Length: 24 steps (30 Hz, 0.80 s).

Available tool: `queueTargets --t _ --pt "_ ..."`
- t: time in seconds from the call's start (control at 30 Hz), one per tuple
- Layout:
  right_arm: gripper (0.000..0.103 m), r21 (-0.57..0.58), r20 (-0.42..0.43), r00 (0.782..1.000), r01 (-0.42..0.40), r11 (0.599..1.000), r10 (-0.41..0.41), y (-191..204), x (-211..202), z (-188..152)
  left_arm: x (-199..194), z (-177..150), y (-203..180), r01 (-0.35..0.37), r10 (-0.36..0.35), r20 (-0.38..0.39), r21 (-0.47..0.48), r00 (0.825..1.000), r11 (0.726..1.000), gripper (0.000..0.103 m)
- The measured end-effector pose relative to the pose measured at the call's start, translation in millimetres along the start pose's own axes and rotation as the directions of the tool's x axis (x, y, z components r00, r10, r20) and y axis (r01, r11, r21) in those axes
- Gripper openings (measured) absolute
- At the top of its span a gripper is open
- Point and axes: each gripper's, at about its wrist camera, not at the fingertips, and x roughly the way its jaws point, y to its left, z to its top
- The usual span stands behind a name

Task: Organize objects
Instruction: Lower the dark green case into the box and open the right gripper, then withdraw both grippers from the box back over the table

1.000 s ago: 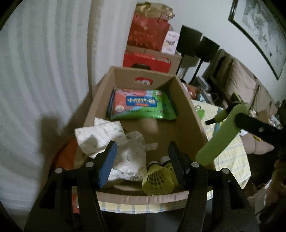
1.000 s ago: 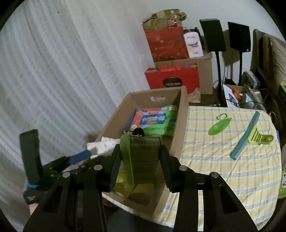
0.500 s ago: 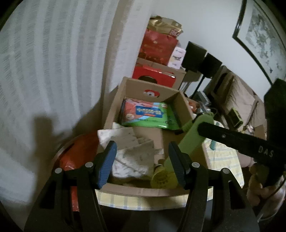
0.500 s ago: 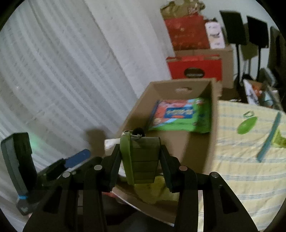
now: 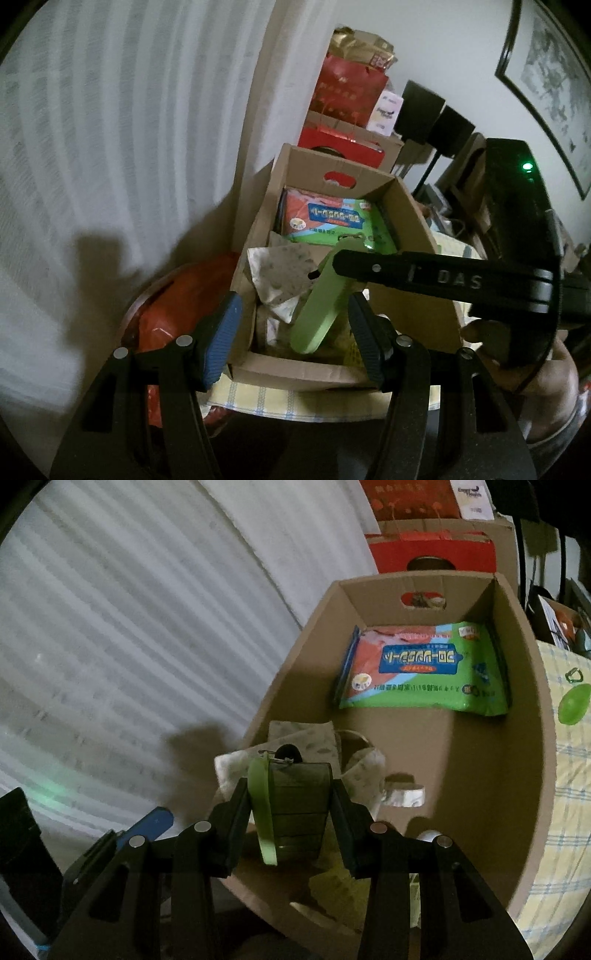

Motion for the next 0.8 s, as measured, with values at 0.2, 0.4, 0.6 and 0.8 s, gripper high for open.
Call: queueTargets --t 0.2,0.4,0.6,0.8 --pt "0.060 0.008 0.003 1.000 0.027 1.000 -0.027 -7.7 5.9 4.1 3.7 -0.7 -1.6 -0.001 0.001 -0.007 0.007 1.000 1.000 0.057" --pt "0.071 0.023 0.048 0.999 0.018 1.000 -0.019 -9.1 -17.4 6.4 3.4 -0.8 -2.6 -0.001 0.001 -0.012 0.003 1.000 1.000 0.057" --pt "0.071 -0.004 0.102 0.993 0.059 0.998 -0.059 -10.9 -45.0 0.3 -2.8 -1.1 -14.3 -0.029 0.028 0.007 0.041 1.000 0.999 0.057" --pt "0.073 -0.045 0.156 0.977 0.152 0.987 -0.143 -17.9 -71.1 -10.6 -6.0 2.0 -28.7 -0.034 0.033 0.015 0.068 0.999 0.997 0.059"
